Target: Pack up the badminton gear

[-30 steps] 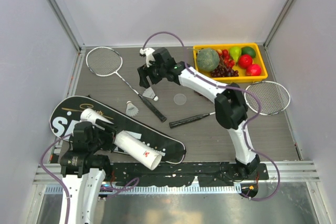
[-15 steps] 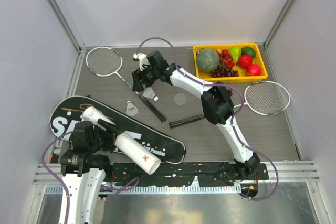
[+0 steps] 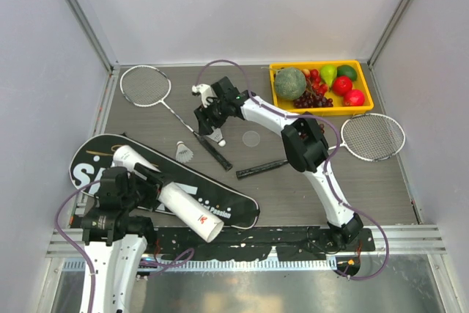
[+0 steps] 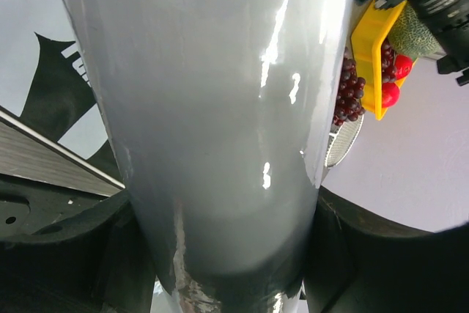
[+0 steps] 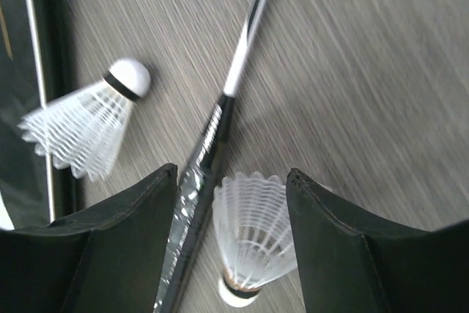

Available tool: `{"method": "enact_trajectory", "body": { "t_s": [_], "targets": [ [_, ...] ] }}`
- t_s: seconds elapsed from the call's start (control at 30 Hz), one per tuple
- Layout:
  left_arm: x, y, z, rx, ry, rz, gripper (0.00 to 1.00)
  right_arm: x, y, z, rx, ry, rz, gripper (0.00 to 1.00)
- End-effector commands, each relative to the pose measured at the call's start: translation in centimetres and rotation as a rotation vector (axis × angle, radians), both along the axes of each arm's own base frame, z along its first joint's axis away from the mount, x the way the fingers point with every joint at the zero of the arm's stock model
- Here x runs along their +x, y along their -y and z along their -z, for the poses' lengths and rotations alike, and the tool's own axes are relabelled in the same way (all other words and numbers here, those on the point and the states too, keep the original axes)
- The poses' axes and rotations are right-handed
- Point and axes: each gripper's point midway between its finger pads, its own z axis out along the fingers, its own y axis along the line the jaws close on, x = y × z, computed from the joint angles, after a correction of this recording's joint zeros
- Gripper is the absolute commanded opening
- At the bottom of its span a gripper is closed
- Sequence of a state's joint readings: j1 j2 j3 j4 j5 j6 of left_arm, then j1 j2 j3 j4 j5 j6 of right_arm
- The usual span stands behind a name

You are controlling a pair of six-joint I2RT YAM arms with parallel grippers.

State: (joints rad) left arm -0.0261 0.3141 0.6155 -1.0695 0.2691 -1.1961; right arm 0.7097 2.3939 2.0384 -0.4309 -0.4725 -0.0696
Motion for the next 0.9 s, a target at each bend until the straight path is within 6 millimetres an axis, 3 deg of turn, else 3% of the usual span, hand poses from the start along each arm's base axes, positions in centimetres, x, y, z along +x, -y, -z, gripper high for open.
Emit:
{"method": "enact_trajectory", "body": {
  "t_s": [0.0, 0.23, 0.5, 0.63, 0.77, 0.87],
  "targets": [
    [0.9, -0.2, -2.3, 0.014, 0.080, -0.005, 0.08, -0.1, 2.8, -3.5, -0.020, 0.066, -0.039, 0.62],
    [1.6, -0.5, -2.4, 0.017, 0.090, -0.033, 0.07, -0.7, 6.7, -4.3, -0.049, 0.074, -0.024, 0.56],
    [3.0, -1.2, -2.3, 0.023, 0.114, -0.087, 0.07, -2.2, 8.2, -4.2, -0.038, 0.063, -0.029, 0.36],
    [2.9, -0.4, -2.6, -0.020, 0.116, -0.060, 0.07, -2.7, 8.1, -3.5, -0.035, 0.033, -0.039, 0.43],
    [2.6, -0.6, -2.2, -0.012, 0.102, -0.069, 0.07, -2.1, 8.1, -2.8, -0.044, 0.046, -0.027, 0.53],
    [2.5, -0.7, -1.9, -0.008, 0.099, -0.070, 0.06, -1.8, 8.0, -2.6, -0.047, 0.047, -0.026, 0.54]
  ]
}}
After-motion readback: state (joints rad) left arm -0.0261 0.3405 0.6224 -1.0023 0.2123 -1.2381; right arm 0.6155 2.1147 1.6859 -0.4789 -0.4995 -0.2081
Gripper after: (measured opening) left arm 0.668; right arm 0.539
